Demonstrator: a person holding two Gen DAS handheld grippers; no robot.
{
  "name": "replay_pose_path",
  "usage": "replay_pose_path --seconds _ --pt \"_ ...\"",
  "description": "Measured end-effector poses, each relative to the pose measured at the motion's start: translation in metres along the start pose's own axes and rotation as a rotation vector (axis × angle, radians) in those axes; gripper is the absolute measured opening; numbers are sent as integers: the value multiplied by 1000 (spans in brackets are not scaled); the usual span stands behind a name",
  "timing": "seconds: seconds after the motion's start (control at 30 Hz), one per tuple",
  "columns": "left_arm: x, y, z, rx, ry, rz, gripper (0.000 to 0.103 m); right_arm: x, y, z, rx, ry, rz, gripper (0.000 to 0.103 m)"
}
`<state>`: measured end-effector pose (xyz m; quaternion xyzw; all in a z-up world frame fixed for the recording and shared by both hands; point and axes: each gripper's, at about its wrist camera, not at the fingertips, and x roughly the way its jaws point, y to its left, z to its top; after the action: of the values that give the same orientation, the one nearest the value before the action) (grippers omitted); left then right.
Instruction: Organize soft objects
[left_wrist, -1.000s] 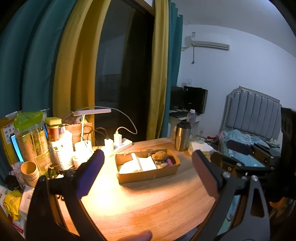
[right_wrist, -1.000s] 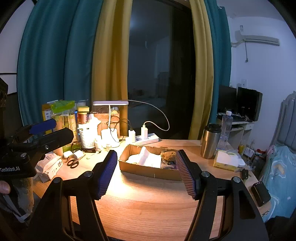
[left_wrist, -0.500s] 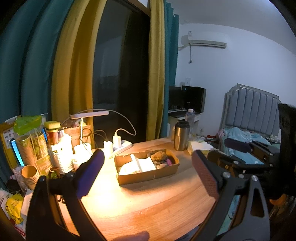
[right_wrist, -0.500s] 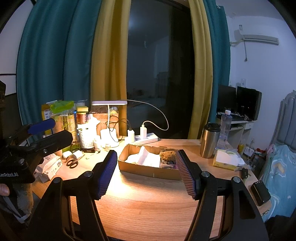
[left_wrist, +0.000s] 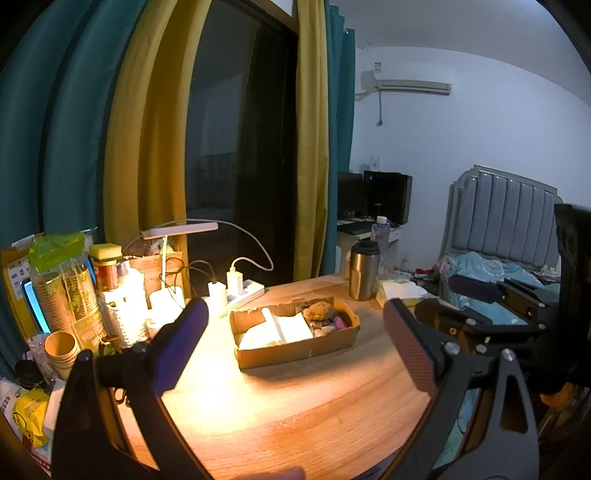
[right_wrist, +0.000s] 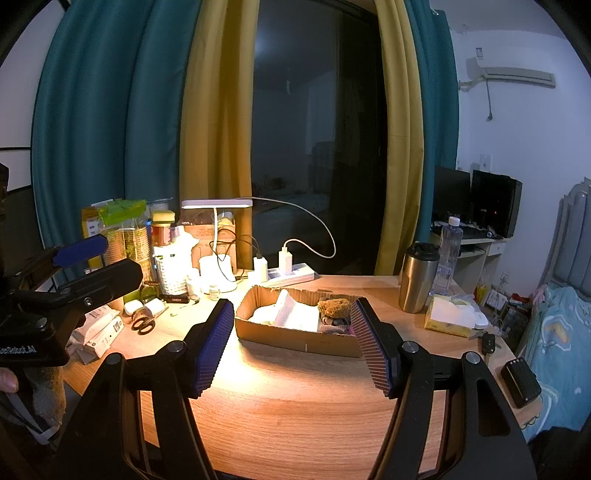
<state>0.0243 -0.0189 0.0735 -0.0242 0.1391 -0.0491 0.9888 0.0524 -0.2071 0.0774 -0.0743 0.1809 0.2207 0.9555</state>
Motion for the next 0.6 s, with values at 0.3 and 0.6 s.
replay_pose_path --seconds 0.3,0.6 --pt "0 0 0 -3 2 1 96 0 -1 -1 2 1 0 69" --pt "2 -3 1 5 7 -8 96 0 -6 -6 7 3 -1 69"
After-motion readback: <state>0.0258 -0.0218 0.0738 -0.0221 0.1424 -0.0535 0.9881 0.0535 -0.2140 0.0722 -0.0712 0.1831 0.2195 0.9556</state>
